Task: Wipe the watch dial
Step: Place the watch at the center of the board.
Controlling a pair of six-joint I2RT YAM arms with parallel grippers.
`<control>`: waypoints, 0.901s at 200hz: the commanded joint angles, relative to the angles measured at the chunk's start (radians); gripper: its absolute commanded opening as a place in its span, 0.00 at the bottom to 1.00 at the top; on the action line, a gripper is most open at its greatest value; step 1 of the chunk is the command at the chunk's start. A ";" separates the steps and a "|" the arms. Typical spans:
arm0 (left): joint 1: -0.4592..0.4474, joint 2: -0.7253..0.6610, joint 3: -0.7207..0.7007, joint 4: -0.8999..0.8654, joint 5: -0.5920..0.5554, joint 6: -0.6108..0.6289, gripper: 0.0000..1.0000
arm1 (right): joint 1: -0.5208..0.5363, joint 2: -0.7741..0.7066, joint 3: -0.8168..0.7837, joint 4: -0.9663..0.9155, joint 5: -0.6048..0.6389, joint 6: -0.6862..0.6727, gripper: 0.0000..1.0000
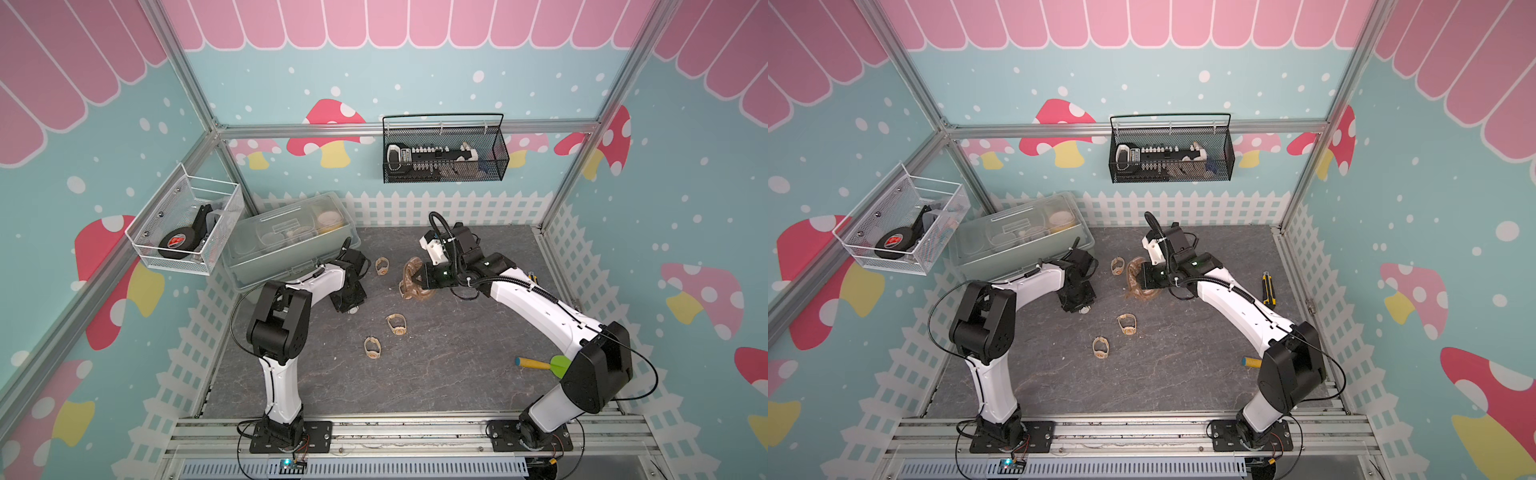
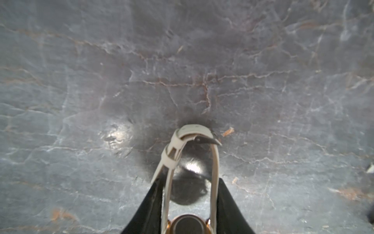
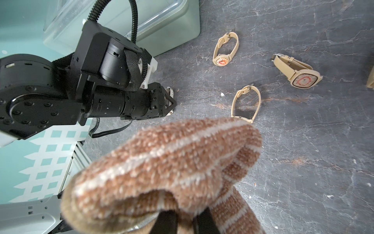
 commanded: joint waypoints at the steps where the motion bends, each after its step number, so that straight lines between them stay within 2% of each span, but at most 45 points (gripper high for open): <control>1: -0.002 0.009 0.029 -0.025 -0.012 0.026 0.21 | 0.005 -0.010 0.028 -0.006 0.014 -0.014 0.00; 14: -0.002 0.003 0.035 -0.035 -0.019 0.026 0.25 | 0.005 -0.009 0.030 -0.006 0.016 -0.015 0.00; 37: -0.002 -0.011 0.046 -0.046 -0.025 0.031 0.45 | 0.006 -0.006 0.032 -0.004 0.019 -0.016 0.00; 54: -0.002 -0.020 0.051 -0.055 -0.033 0.034 0.63 | 0.006 -0.003 0.036 -0.002 0.019 -0.017 0.00; 72: -0.002 -0.027 0.053 -0.058 -0.034 0.033 0.72 | 0.005 -0.002 0.038 -0.004 0.021 -0.020 0.00; 90: -0.002 -0.037 0.056 -0.060 -0.032 0.026 0.86 | 0.005 -0.003 0.038 -0.003 0.021 -0.022 0.00; 94: -0.002 -0.040 0.056 -0.060 -0.031 0.025 0.96 | 0.005 -0.004 0.036 -0.002 0.021 -0.022 0.00; 97: -0.003 -0.043 0.056 -0.061 -0.033 0.024 0.98 | 0.006 -0.004 0.036 -0.003 0.022 -0.023 0.00; 139: -0.021 -0.098 0.056 -0.086 -0.036 0.000 0.99 | 0.005 -0.017 0.018 0.003 0.029 -0.026 0.00; 180: -0.082 -0.136 0.070 -0.134 -0.042 -0.035 0.99 | 0.005 -0.044 -0.025 0.016 0.047 -0.029 0.00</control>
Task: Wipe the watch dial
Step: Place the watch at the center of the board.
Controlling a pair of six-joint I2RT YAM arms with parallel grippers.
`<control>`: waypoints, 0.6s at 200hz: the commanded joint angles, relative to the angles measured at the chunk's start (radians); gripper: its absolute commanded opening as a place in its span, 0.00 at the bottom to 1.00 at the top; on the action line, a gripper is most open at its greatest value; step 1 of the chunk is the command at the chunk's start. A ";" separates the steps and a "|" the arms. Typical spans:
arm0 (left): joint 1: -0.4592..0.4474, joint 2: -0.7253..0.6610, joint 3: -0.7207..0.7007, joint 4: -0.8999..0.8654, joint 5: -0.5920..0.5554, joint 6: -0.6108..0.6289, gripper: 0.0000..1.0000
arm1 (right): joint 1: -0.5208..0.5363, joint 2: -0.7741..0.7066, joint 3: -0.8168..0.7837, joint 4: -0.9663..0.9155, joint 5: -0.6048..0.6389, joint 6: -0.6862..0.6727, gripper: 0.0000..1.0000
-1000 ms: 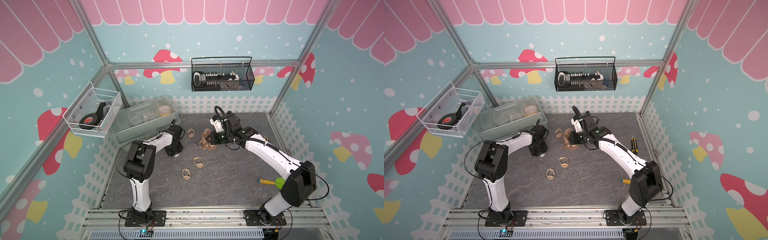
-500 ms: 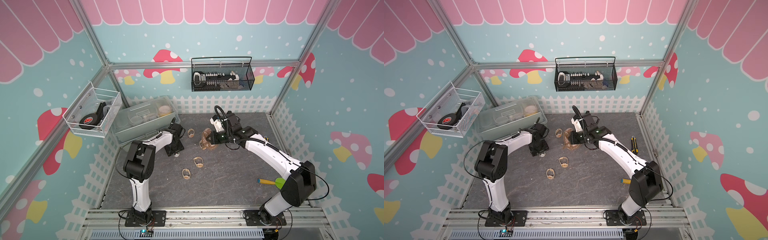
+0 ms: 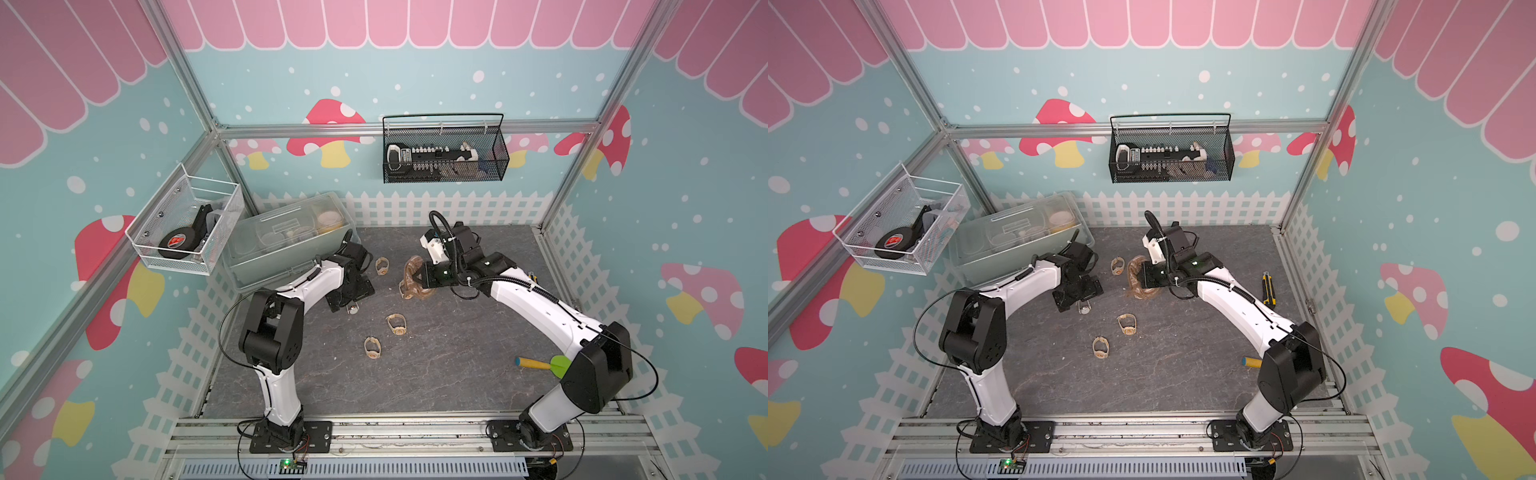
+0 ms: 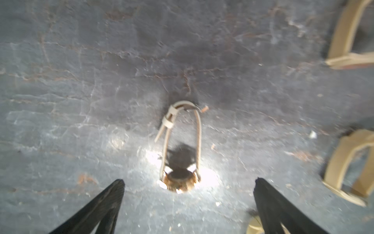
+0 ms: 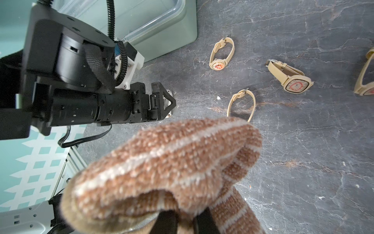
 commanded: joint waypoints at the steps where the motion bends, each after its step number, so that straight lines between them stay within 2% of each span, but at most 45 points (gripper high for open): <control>1: -0.040 -0.040 0.028 -0.053 -0.023 -0.031 0.99 | 0.006 -0.044 -0.030 0.012 0.024 -0.011 0.00; 74: -0.193 -0.109 -0.023 -0.059 -0.023 -0.098 0.99 | 0.005 -0.156 -0.153 0.029 0.065 0.014 0.00; 120: -0.258 -0.146 -0.078 -0.056 -0.039 -0.140 0.99 | 0.006 -0.251 -0.263 0.046 0.079 0.047 0.00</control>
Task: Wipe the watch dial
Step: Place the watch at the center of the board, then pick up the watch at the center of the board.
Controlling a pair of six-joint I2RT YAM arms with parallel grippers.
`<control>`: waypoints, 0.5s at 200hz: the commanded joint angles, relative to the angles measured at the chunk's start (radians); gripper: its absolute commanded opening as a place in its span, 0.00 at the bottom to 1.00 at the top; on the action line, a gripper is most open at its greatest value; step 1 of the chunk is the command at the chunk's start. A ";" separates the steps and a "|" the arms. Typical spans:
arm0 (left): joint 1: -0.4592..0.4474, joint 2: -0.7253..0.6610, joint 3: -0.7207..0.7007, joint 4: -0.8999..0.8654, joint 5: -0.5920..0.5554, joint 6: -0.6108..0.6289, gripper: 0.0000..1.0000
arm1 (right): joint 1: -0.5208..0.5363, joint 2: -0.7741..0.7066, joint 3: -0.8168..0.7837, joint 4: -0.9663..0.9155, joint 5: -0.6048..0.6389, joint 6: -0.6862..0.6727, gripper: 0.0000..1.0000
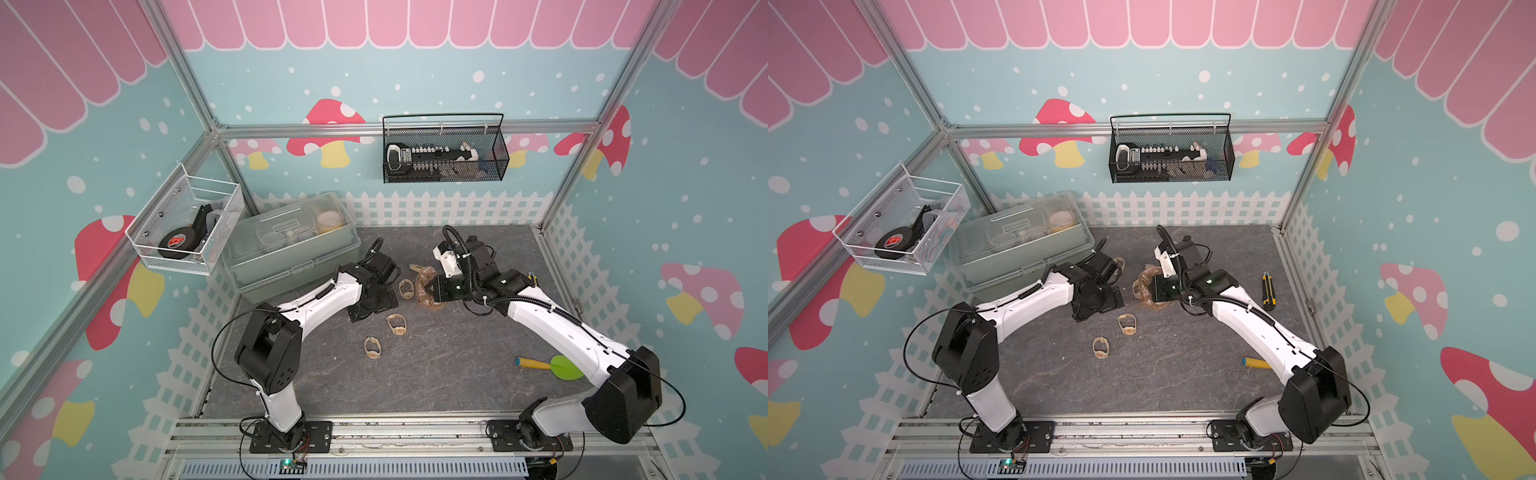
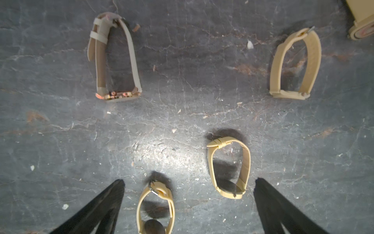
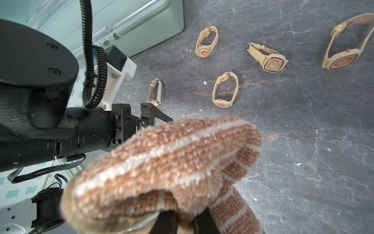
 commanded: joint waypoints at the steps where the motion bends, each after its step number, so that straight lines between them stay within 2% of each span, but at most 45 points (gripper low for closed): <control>1: -0.026 -0.038 -0.034 -0.021 -0.035 -0.043 0.99 | 0.006 -0.056 -0.051 0.020 0.018 0.031 0.00; 100: -0.095 -0.119 -0.216 0.051 -0.036 -0.117 0.96 | 0.023 -0.182 -0.186 0.025 0.028 0.089 0.00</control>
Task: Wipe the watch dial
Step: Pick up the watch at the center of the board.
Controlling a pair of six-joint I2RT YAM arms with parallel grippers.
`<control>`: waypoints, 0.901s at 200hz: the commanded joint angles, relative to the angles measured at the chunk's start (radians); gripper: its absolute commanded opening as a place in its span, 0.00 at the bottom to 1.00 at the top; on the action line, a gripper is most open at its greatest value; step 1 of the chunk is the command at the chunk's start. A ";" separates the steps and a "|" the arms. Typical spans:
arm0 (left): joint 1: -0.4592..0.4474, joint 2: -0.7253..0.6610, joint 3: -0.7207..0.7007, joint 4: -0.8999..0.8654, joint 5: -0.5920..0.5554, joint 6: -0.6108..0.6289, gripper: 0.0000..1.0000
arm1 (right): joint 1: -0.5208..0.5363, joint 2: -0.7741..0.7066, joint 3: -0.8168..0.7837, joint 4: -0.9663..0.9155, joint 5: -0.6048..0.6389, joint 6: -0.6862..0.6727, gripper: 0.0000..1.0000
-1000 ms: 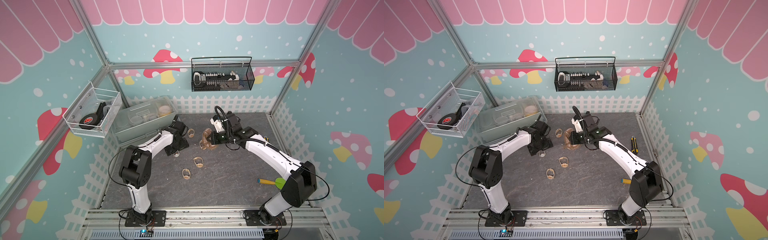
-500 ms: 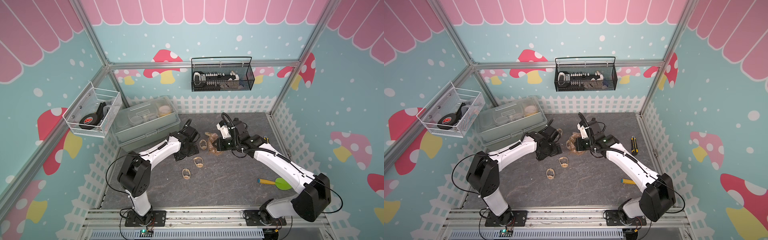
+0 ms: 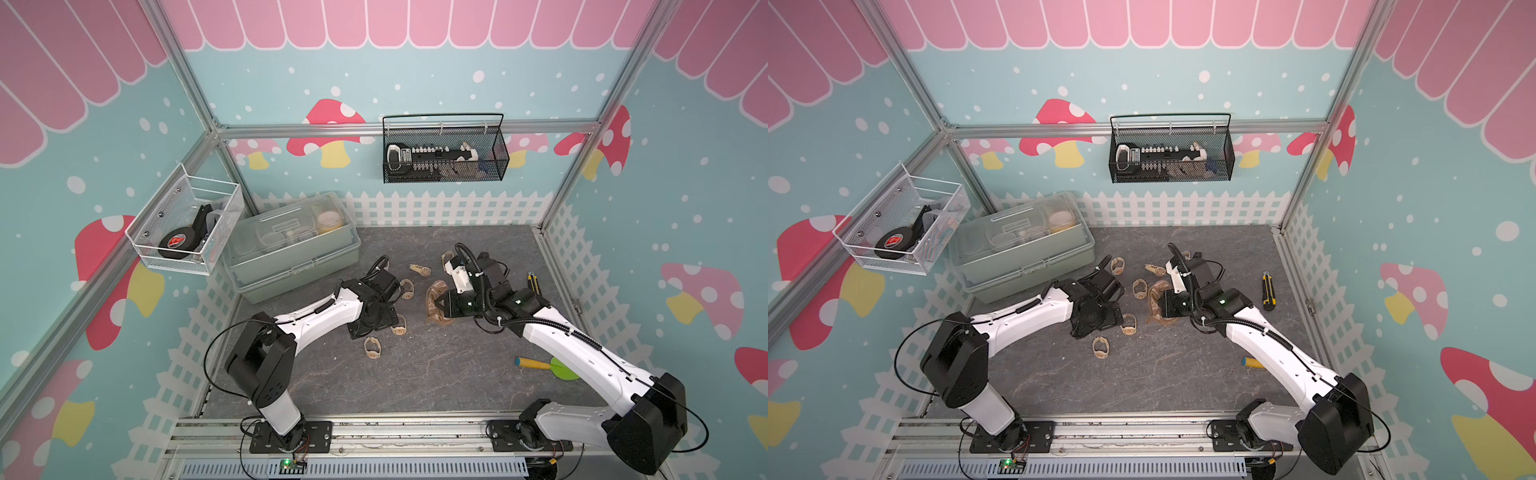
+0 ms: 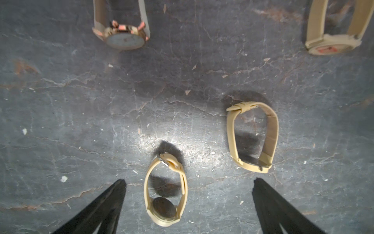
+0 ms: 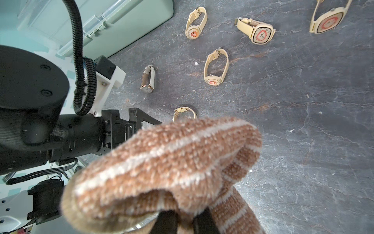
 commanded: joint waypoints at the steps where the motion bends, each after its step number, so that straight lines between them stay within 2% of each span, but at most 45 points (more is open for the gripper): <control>1: -0.014 -0.035 -0.052 0.022 -0.024 -0.042 0.96 | 0.014 -0.028 -0.018 0.017 0.010 0.031 0.00; 63: -0.027 -0.046 -0.154 0.087 -0.001 -0.034 0.90 | 0.025 -0.021 -0.018 0.017 0.019 0.034 0.00; 145: -0.040 0.056 -0.161 0.148 0.028 0.026 0.86 | 0.027 0.004 0.016 0.000 0.029 0.016 0.00; 180: -0.040 0.057 -0.176 0.150 0.028 0.033 0.79 | 0.027 0.010 0.022 -0.003 0.035 0.013 0.00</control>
